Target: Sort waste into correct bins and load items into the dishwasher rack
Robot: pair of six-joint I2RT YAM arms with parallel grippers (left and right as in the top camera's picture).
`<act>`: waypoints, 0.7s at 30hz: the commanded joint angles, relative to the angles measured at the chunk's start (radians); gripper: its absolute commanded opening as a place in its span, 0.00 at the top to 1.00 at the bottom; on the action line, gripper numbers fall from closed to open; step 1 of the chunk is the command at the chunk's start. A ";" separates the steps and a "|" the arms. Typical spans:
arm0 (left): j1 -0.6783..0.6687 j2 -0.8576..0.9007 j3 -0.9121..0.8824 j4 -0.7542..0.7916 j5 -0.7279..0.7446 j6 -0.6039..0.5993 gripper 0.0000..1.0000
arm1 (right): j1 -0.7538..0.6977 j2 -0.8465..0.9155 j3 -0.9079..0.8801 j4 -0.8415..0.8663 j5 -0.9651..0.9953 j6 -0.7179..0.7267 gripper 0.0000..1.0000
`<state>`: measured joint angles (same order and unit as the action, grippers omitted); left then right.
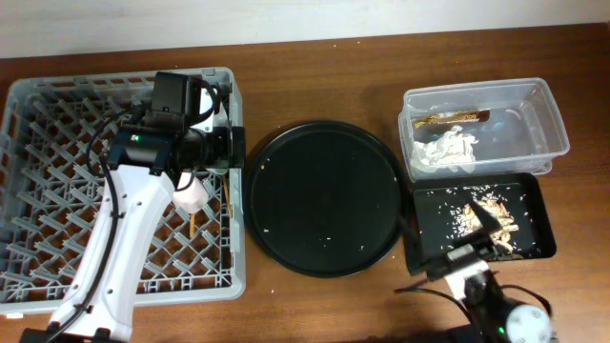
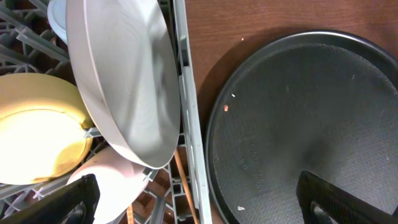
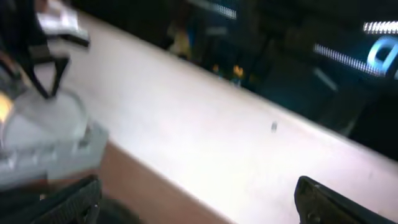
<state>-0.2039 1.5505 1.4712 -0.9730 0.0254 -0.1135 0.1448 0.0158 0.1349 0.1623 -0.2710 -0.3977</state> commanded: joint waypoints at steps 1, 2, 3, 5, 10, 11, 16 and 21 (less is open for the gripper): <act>-0.001 0.003 0.003 0.002 -0.003 -0.005 0.01 | -0.002 -0.012 -0.112 0.003 0.122 -0.013 0.01; -0.001 0.003 0.003 0.002 -0.003 -0.005 0.01 | -0.002 -0.012 -0.129 -0.049 0.171 -0.013 0.01; -0.001 0.003 0.003 0.002 -0.003 -0.005 0.01 | -0.002 -0.012 -0.129 -0.116 0.214 -0.014 0.01; -0.001 0.003 0.003 0.002 -0.003 -0.005 0.00 | -0.002 -0.012 -0.129 -0.245 0.261 -0.014 0.01; -0.001 0.003 0.003 0.002 -0.003 -0.005 0.01 | -0.002 -0.011 -0.129 -0.241 0.261 -0.013 0.01; -0.001 0.003 0.003 0.002 -0.003 -0.005 0.01 | -0.002 -0.011 -0.129 -0.241 0.261 -0.013 0.01; -0.001 0.003 0.003 0.002 -0.003 -0.006 0.01 | -0.002 -0.011 -0.129 -0.241 0.261 -0.013 0.01; -0.001 -0.135 -0.010 -0.014 -0.101 0.014 0.01 | -0.002 -0.011 -0.129 -0.241 0.261 -0.013 0.01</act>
<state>-0.2039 1.5452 1.4712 -0.9726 -0.0090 -0.1123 0.1448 0.0116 0.0109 -0.0738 -0.0231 -0.4046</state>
